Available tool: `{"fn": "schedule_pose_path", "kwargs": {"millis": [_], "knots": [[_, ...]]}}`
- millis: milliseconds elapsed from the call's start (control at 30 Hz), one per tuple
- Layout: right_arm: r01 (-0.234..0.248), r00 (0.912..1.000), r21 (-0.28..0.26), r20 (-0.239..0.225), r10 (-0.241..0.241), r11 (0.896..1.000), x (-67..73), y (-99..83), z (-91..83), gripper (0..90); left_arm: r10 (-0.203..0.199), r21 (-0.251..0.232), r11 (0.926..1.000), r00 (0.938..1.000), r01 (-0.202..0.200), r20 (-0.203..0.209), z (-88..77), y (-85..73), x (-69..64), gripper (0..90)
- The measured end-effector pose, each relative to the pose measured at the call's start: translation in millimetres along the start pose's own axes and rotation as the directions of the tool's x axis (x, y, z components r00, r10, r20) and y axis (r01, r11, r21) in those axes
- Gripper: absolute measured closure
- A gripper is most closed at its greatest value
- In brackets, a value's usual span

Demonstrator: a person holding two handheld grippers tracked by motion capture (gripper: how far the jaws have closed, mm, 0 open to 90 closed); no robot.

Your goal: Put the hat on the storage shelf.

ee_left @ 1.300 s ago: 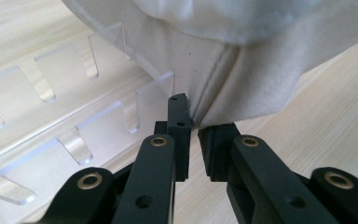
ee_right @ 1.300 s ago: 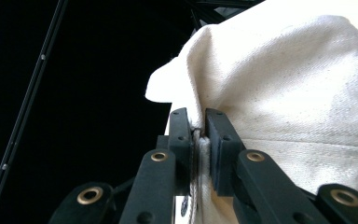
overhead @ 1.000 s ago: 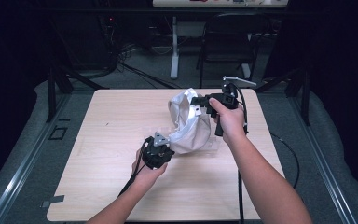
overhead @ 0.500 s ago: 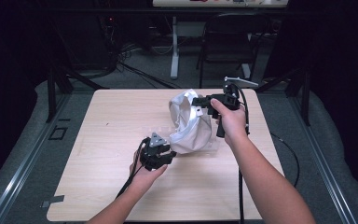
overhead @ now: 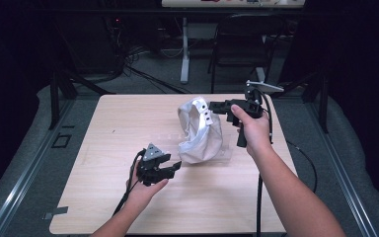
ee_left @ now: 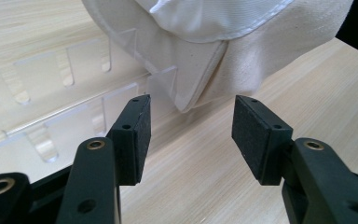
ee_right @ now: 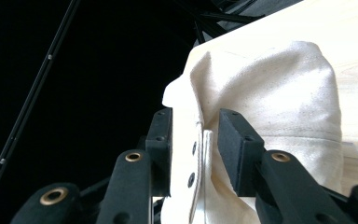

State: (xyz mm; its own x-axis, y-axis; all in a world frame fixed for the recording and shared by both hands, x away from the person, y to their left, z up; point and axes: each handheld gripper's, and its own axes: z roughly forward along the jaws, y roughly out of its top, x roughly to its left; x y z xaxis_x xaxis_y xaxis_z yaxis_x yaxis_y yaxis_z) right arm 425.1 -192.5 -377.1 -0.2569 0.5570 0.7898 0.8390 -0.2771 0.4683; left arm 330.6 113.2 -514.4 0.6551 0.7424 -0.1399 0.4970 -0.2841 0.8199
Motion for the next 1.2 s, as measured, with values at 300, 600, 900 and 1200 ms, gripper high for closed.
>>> {"fn": "schedule_pose_path", "kwargs": {"millis": [300, 600, 900, 1200], "knots": [[0.061, 0.9974, 0.003, 0.036, -0.062, 0.998, 0.9, -3.7, -12.1, 64.3, -0.014, -0.009, 0.9999, 0.9997, 0.014, -0.021, -14.3, -12.2, 10.1, 47.7], [0.121, 0.9902, -0.012, 0.072, -0.120, 0.993, 0.4, -11.9, -24.1, 59.6, -0.041, -0.004, 0.9992, 0.9974, 0.040, -0.059, -37.7, -34.5, 27.2, 47.6], [0.192, 0.9754, -0.013, 0.114, -0.189, 0.981, 0.9, -24.1, -32.5, 55.1, -0.090, -0.023, 0.9958, 0.9926, 0.088, -0.082, -47.2, -50.8, 45.6, 47.0], [0.267, 0.9562, -0.033, 0.133, -0.261, 0.963, -3.0, -49.1, -40.8, 51.6, -0.032, -0.008, 0.9995, 0.9973, 0.032, -0.066, -37.7, -51.4, 39.8, 45.6]]}}
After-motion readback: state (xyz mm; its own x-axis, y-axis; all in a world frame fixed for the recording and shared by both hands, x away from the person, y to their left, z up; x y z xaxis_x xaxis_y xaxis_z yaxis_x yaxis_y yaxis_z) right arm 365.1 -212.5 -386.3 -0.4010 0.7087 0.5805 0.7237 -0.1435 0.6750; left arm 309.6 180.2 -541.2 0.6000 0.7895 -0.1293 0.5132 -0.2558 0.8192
